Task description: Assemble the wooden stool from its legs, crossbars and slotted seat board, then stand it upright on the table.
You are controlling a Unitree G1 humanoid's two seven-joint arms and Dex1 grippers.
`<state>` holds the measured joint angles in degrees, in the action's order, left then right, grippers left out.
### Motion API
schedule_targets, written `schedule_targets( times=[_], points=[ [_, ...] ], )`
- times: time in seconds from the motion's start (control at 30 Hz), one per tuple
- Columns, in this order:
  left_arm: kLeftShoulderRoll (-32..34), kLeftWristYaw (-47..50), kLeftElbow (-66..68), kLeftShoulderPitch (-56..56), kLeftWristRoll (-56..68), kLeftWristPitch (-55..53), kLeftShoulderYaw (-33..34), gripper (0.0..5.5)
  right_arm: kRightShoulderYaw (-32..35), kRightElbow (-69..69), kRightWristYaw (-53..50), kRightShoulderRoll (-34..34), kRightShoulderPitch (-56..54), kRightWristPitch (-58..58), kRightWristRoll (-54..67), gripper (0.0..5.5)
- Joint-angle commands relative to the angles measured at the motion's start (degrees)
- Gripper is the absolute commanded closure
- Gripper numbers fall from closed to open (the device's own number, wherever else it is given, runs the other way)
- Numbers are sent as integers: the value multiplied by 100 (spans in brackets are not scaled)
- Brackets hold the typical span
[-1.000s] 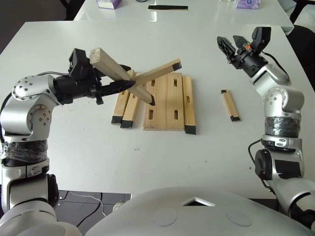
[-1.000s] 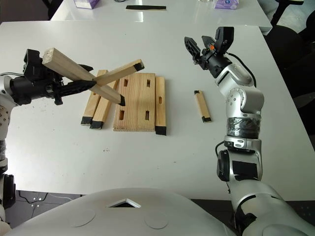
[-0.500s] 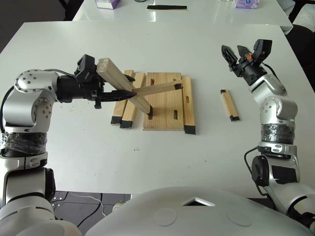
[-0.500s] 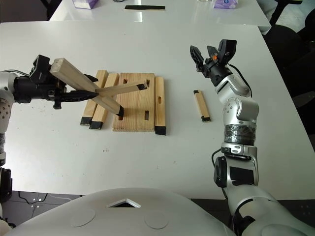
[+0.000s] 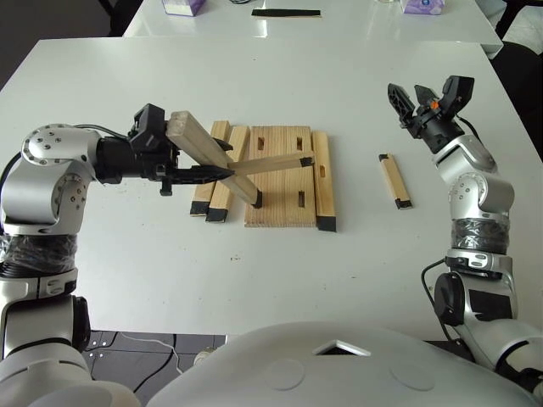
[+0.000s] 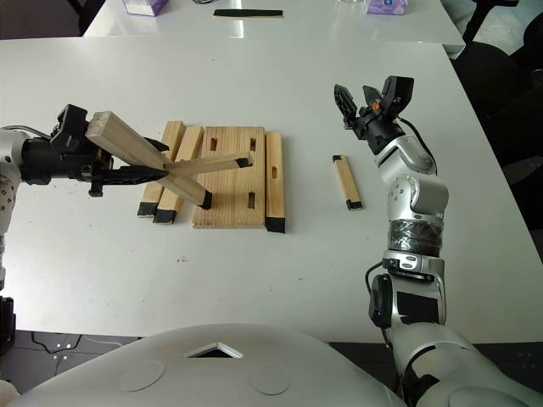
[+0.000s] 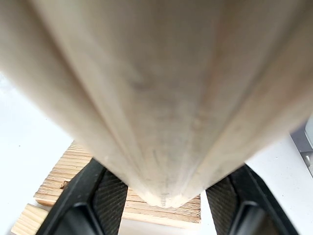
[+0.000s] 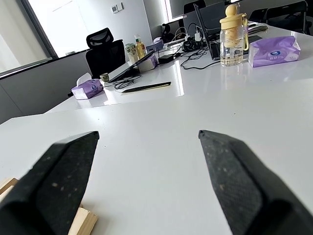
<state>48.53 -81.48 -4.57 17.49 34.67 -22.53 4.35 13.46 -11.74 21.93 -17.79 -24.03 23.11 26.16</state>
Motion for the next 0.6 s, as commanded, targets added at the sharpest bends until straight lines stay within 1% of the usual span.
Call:
schedule_targets(
  times=[0.03, 0.2, 0.47, 0.6],
  points=[
    [-44, 28, 97, -84, -237, 123, -203, 341, -51, -95, 54, 23, -87, -12, -70, 173],
    [-101, -48, 342, -33, -601, 476, -567, 341, -154, -95, 139, 31, -130, -43, -129, 173],
    [-223, 39, 497, -303, -1224, 1262, -1216, 342, -212, -28, 89, 226, 2, -59, -173, 173],
    [-230, 97, 548, -341, -1225, 1404, -1313, 344, -212, 34, 63, 272, 46, -30, -178, 173]
  ],
)
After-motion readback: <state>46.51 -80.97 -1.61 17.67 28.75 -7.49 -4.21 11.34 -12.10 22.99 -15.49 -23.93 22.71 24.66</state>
